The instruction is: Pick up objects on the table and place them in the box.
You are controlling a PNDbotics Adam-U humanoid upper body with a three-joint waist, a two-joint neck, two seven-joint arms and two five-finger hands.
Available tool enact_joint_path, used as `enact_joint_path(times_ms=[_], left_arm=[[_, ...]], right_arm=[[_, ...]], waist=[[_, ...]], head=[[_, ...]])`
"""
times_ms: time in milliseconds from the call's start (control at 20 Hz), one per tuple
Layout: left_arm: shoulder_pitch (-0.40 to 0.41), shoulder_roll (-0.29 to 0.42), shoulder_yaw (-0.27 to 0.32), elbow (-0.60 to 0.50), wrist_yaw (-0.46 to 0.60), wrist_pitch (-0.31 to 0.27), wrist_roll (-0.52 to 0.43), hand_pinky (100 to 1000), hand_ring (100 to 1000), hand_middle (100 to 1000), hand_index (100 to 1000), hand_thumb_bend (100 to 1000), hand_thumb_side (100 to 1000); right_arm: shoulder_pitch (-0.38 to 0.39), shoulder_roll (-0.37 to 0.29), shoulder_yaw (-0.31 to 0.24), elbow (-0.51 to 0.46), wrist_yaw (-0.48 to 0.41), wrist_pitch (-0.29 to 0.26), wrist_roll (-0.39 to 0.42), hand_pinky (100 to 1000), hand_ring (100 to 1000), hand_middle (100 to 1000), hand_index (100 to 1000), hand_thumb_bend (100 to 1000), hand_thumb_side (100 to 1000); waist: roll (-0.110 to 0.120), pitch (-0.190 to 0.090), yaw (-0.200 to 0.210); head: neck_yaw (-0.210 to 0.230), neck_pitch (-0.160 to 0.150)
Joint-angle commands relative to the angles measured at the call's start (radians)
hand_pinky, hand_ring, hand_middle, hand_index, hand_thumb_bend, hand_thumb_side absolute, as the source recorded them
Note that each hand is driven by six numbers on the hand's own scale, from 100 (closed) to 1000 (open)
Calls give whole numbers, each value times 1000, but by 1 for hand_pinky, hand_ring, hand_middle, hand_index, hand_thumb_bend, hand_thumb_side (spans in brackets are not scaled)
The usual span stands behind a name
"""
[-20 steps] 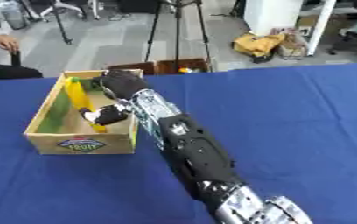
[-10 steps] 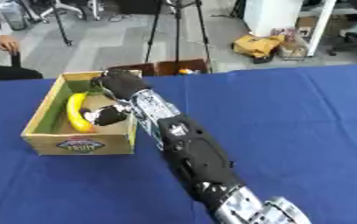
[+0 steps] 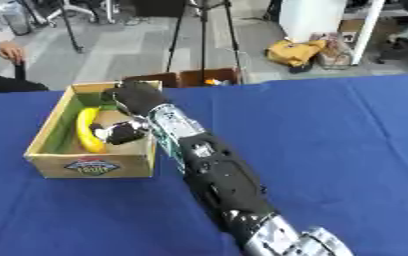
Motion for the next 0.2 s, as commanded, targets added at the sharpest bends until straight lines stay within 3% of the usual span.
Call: enact_joint_path(times_ms=[50, 200], left_arm=[[-8, 5, 0, -20, 3, -2, -2, 341, 494, 568, 767, 100, 827], [-8, 5, 0, -20, 3, -2, -2, 340, 494, 568, 767, 100, 826]], right_arm=[[-14, -10, -17, -86, -45, 5, -37, 569, 822, 402, 843, 335, 756], [-6, -15, -18, -147, -94, 14, -65, 569, 821, 416, 845, 329, 760]], waist=[[4, -15, -1], [6, -16, -2]], head=[[10, -5], [14, -1]])
